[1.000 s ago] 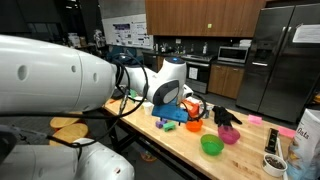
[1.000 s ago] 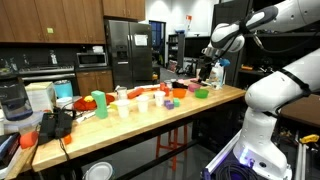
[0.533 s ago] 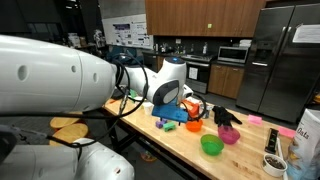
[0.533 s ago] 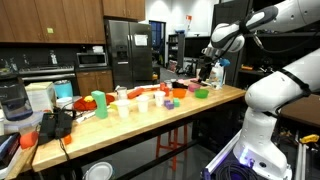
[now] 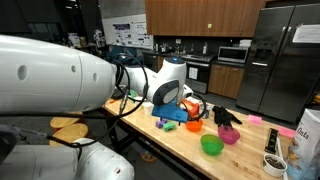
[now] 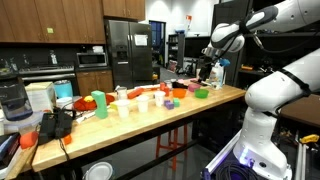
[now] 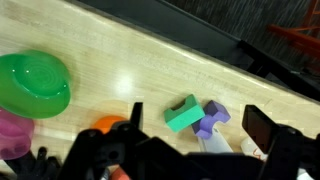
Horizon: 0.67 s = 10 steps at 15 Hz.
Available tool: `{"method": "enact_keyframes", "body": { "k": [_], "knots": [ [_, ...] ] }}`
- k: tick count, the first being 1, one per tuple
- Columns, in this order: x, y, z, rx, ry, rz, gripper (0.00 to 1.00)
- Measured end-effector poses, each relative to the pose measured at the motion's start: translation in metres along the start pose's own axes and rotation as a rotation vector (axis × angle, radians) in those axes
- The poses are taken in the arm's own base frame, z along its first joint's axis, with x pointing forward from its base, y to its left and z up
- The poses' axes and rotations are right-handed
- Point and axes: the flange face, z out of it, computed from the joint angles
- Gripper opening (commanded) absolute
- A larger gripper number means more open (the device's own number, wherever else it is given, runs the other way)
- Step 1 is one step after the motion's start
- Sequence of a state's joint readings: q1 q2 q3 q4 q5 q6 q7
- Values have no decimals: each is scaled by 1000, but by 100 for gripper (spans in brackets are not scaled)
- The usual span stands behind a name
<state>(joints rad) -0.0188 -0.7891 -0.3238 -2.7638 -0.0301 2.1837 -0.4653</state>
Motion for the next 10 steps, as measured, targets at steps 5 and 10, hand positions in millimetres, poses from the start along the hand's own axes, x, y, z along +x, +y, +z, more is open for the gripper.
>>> {"method": "enact_keyframes", "body": {
  "k": [5,10],
  "knots": [
    [16,-1,-34,-133,-53,-103,100],
    [51,10,-98,-279,-64,-336,100]
  ]
}}
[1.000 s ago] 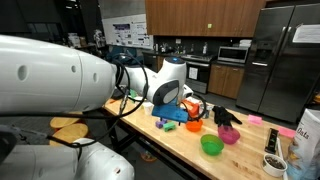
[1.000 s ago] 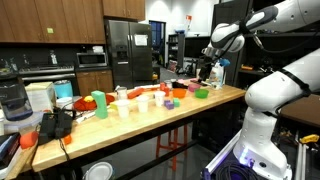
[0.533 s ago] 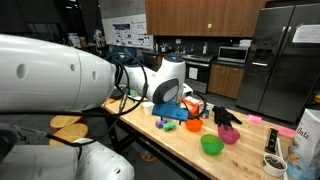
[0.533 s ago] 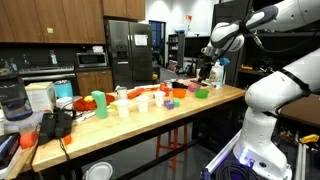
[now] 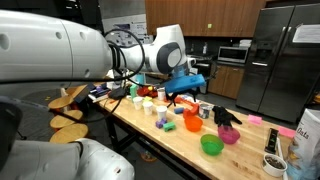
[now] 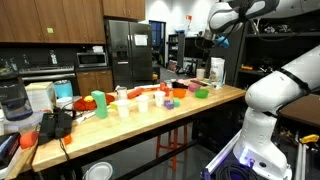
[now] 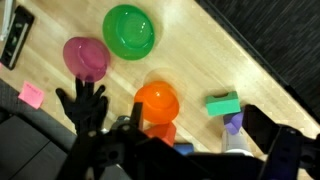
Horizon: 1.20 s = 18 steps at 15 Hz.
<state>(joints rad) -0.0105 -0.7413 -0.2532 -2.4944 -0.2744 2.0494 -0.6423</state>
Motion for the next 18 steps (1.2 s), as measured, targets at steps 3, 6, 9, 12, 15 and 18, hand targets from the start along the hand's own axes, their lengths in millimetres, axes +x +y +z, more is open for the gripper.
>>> {"method": "enact_keyframes", "body": {
  "k": [3,6,9,12,15,18],
  "knots": [
    [21,20,-15,-33,33,-164,100],
    [47,47,-24,-71,46,-332,100],
    [72,83,-35,-107,48,-505,100],
    [100,113,-39,-103,91,-673,100],
    [126,131,-29,-62,160,-814,100],
    [146,141,-10,10,215,-908,100]
  ]
}}
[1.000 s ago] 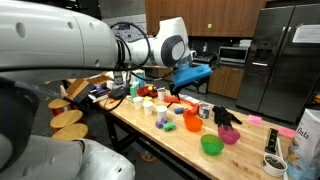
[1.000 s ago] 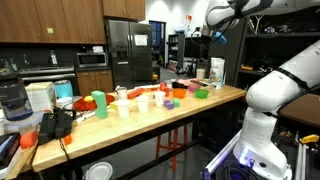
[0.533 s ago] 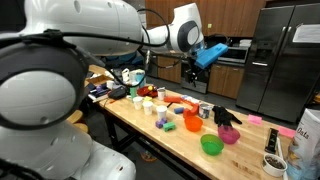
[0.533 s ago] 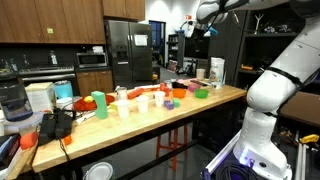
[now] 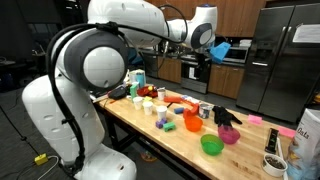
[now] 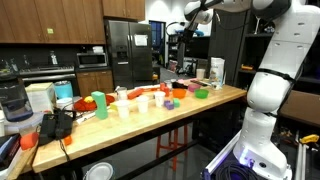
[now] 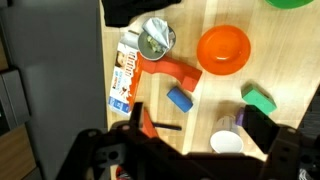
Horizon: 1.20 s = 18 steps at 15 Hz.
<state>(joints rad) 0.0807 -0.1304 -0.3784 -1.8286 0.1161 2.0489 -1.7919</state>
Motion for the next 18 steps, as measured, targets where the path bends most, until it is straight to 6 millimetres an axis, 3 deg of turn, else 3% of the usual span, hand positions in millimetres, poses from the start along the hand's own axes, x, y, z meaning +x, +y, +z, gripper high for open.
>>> {"method": "enact_keyframes", "body": {
  "k": [5,9,18],
  "knots": [
    [2,21,44,131,101,-67,100],
    [4,33,65,217,132,-103,100],
    [5,60,60,430,105,-228,100]
  ]
}}
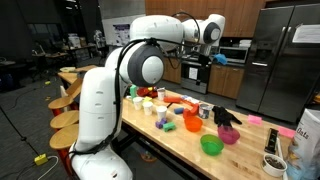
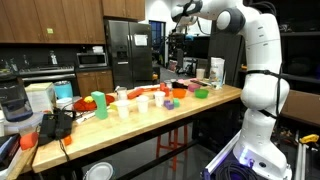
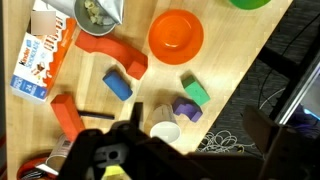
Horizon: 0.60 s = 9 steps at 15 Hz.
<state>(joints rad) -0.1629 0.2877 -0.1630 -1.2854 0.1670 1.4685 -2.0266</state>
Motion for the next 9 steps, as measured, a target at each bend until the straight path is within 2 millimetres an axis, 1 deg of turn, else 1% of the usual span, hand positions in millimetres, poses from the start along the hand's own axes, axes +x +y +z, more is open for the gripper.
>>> {"method": "enact_keyframes", "body": {
  "k": [5,9],
  "knots": [
    [0,26,-5,54,-60,-31,100],
    [-4,36,-5,82,-70,-33,100]
  ]
}}
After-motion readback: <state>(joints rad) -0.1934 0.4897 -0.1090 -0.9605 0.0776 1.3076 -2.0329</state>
